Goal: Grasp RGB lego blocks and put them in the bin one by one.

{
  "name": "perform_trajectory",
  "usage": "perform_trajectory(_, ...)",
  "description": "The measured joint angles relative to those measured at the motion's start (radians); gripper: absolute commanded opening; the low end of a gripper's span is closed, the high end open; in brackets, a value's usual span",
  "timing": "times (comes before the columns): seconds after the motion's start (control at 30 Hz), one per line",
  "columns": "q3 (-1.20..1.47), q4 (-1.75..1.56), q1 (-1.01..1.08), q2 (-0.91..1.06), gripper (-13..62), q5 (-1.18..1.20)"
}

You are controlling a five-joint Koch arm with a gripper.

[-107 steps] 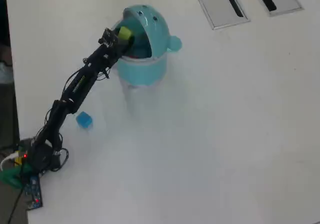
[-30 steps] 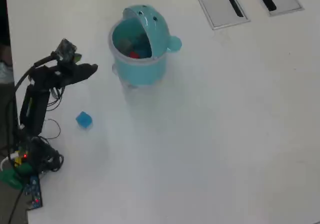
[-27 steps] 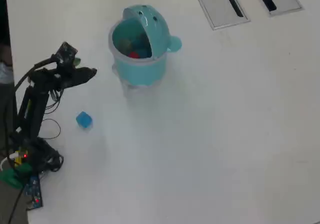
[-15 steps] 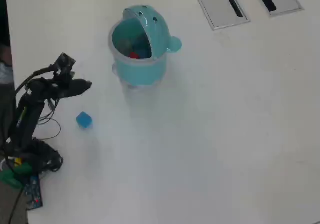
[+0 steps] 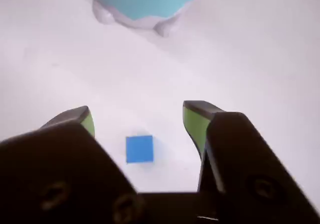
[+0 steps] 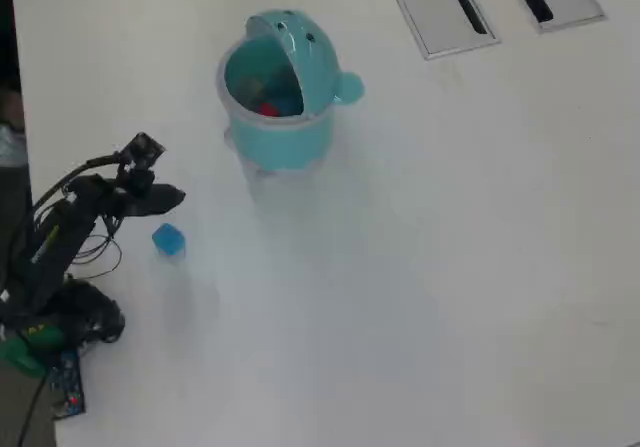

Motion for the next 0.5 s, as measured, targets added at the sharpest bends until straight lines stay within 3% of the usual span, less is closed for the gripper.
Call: perform_trajectory(0.5,0.324,-0.103,0.0,0.104,33.2,-0.002)
